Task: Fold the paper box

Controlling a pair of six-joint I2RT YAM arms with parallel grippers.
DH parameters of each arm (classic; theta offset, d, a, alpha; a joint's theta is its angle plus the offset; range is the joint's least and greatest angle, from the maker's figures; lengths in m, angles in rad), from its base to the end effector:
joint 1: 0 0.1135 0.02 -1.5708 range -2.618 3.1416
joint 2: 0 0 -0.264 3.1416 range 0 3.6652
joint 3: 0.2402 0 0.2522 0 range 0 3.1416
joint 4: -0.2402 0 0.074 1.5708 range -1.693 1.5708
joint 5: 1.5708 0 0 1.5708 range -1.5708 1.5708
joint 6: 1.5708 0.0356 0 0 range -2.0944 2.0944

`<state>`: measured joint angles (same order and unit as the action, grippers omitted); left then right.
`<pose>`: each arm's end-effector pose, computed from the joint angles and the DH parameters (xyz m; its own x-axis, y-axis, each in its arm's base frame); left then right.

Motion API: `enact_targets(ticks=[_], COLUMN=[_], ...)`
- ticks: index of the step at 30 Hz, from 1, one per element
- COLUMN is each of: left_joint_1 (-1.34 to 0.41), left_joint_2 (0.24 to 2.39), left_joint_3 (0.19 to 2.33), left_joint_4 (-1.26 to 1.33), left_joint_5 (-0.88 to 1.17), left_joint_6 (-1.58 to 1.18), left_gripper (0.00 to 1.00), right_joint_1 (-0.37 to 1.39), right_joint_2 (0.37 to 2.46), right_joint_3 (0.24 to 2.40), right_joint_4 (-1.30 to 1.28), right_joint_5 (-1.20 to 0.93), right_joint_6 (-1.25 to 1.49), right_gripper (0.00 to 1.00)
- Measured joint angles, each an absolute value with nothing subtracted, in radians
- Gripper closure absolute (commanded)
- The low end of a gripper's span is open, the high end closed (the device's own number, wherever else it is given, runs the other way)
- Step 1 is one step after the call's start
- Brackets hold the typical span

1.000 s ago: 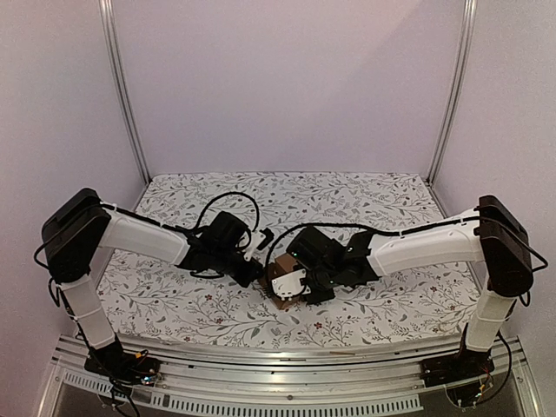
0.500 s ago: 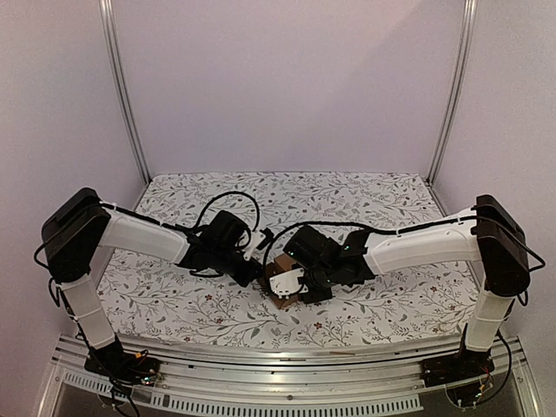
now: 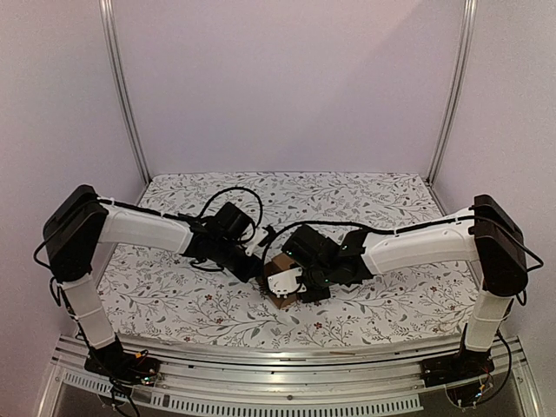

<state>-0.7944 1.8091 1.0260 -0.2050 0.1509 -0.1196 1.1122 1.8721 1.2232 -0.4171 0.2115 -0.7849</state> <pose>0.2473 -0.2594 0.1486 -0.6720 0.5158 -0.5314 0.6880 0.7003 -0.1903 0.1760 0.3396 0.1701 0.3137 -0.9255 -0.2123 -0.8623 -0.1841 -0.4718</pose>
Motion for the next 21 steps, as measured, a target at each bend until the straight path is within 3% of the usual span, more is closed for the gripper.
enact_targets(ticks=[21], left_joint_1=[-0.793], left_joint_2=[1.902], left_joint_3=[1.25], left_joint_4=[-0.477], left_joint_5=[0.15], left_joint_6=[-0.125], left_gripper=[1.0], right_joint_1=[1.112], right_joint_2=[1.869], right_joint_3=[1.216], right_joint_4=[-0.409], right_joint_5=[0.208], right_joint_6=[-0.794], right_gripper=[0.62])
